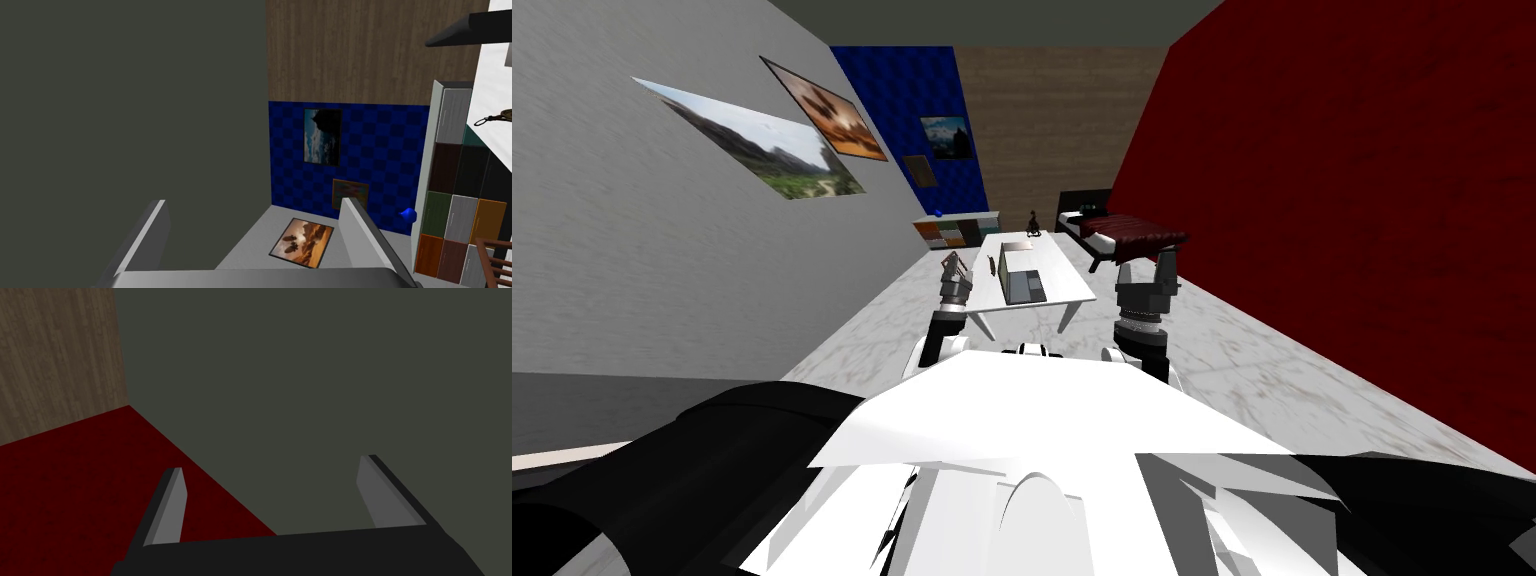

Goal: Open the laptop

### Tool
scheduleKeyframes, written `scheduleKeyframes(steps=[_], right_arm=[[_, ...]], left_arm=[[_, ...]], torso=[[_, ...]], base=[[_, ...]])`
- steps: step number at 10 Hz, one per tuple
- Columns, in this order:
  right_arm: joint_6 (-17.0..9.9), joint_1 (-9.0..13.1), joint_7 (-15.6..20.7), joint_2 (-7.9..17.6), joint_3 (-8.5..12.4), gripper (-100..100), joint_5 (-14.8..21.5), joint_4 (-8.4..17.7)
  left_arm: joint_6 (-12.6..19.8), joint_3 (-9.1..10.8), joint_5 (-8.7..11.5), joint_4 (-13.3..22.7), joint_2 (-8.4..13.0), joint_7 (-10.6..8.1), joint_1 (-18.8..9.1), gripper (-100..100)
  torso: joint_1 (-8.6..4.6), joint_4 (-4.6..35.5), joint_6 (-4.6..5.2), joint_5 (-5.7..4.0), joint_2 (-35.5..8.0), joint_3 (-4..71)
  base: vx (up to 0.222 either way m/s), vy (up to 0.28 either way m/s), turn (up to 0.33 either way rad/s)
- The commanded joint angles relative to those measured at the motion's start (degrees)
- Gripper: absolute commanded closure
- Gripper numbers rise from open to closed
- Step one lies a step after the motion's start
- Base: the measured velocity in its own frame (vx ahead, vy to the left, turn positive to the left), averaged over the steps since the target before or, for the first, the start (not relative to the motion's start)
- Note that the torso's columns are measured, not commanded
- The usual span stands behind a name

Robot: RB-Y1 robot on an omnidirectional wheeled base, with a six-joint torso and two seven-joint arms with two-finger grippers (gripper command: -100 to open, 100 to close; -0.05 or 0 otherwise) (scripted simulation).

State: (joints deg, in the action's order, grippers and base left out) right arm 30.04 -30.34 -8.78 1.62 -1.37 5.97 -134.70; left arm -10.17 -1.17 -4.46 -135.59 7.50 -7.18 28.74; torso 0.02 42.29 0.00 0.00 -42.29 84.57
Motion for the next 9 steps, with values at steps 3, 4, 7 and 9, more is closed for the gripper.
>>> scheduleKeyframes(steps=[3,4,7,9], right_arm=[[0.00,0.00,0.00,0.00,0.00,0,0.00,0.00],[0.00,0.00,0.00,0.00,0.00,0,0.00,0.00],[0.00,0.00,0.00,0.00,0.00,0,0.00,0.00],[0.00,0.00,0.00,0.00,0.00,0,0.00,0.00]], left_arm=[[4.59,0.80,-0.42,0.71,-0.61,0.48,-0.31,-100],[5.48,0.92,-0.53,0.81,-0.72,0.59,-0.34,-100],[9.04,1.37,-0.94,1.19,-0.45,1.04,-0.45,-100],[10.91,1.61,-1.16,1.38,0.09,1.27,-0.50,-100]], torso=[[0.01,0.00,0.00,0.01,0.00,0.00],[-0.01,0.00,0.00,0.00,-0.01,-0.01],[-0.02,0.00,0.00,0.00,0.00,0.00],[-0.01,-0.02,0.00,0.00,0.05,0.03]], base=[[0.020,-0.039,-0.015],[0.012,-0.043,-0.015],[0.014,-0.043,-0.016],[0.023,-0.049,-0.017]])
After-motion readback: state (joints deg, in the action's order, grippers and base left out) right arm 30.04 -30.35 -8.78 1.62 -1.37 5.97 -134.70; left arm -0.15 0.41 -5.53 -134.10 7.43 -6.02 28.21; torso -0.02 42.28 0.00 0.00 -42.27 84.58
